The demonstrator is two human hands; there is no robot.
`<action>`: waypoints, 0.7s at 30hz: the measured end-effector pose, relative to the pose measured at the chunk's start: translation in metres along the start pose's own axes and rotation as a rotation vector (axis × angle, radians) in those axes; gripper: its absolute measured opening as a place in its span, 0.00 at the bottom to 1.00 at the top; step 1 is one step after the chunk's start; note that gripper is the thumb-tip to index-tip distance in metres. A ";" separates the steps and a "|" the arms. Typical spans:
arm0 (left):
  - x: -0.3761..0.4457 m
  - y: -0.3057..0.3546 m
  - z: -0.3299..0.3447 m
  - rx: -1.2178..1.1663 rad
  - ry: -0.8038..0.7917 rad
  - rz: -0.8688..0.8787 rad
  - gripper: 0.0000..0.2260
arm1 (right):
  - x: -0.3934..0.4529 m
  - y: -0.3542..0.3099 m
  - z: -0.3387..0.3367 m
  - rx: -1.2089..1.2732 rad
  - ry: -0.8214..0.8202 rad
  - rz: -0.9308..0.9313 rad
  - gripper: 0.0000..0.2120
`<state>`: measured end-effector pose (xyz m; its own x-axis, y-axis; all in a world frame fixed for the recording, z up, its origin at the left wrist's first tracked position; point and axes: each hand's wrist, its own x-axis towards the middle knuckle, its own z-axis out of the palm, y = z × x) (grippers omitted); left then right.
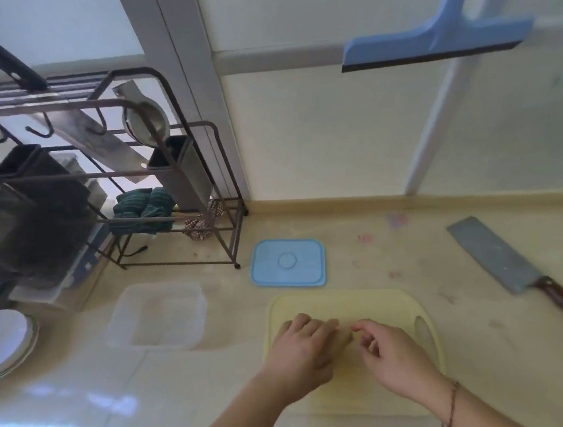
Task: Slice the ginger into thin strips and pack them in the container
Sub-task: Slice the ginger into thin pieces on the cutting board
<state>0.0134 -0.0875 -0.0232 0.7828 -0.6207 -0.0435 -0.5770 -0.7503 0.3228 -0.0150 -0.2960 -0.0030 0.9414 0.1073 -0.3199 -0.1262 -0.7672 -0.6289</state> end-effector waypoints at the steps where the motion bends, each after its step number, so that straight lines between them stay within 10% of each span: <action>1: 0.010 0.009 0.003 -0.011 -0.042 0.016 0.33 | -0.005 0.009 -0.002 0.002 0.022 0.035 0.14; 11: 0.037 0.029 0.046 -0.049 -0.025 0.067 0.25 | -0.024 0.062 -0.004 0.036 -0.031 0.193 0.20; 21: 0.027 0.040 0.054 -0.026 0.206 -0.198 0.22 | -0.018 0.215 -0.132 -0.333 0.664 0.550 0.23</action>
<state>-0.0007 -0.1468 -0.0626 0.9121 -0.4014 0.0835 -0.4038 -0.8445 0.3517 -0.0177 -0.5462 -0.0394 0.7750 -0.6316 0.0233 -0.6090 -0.7561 -0.2399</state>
